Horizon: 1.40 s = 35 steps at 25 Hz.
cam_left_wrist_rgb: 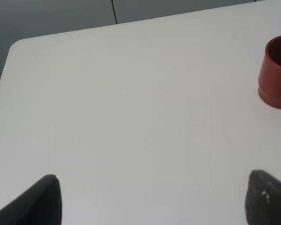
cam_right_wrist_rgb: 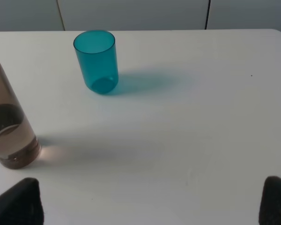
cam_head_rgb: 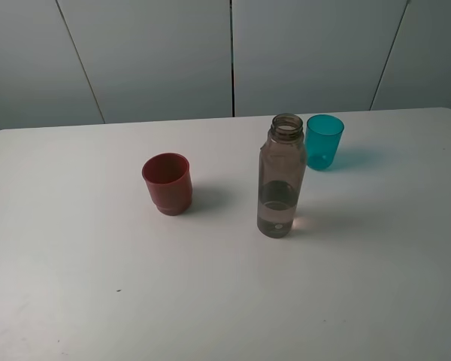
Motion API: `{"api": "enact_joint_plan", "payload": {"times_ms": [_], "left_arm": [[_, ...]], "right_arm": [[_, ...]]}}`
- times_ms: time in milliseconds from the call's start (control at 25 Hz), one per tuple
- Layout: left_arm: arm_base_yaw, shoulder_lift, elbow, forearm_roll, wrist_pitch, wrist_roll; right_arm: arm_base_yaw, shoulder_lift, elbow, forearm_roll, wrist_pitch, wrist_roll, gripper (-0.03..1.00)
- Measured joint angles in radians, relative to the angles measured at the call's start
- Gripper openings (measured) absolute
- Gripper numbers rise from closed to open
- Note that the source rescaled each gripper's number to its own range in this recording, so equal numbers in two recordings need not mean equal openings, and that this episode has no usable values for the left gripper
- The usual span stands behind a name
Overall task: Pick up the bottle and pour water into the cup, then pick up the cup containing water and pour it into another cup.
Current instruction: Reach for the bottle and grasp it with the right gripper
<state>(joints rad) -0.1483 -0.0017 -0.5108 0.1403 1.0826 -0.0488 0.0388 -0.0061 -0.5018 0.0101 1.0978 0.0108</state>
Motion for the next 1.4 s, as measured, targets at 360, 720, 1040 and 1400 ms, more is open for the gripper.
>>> {"api": "enact_joint_plan", "payload": {"times_ms": [360, 720, 1040, 1400], "left_arm": [[0.000, 0.000, 0.000, 0.000, 0.000, 0.002], [0.000, 0.000, 0.000, 0.000, 0.000, 0.002], [0.000, 0.000, 0.000, 0.000, 0.000, 0.002], [0.000, 0.000, 0.000, 0.000, 0.000, 0.002]], "right_arm": [[0.000, 0.000, 0.000, 0.000, 0.000, 0.000, 1.00], [0.009, 0.000, 0.000, -0.022, 0.000, 0.000, 1.00], [0.011, 0.320, -0.028, 0.030, -0.070, 0.000, 1.00], [0.127, 0.763, -0.045, 0.278, -0.654, -0.121, 1.00]]}}
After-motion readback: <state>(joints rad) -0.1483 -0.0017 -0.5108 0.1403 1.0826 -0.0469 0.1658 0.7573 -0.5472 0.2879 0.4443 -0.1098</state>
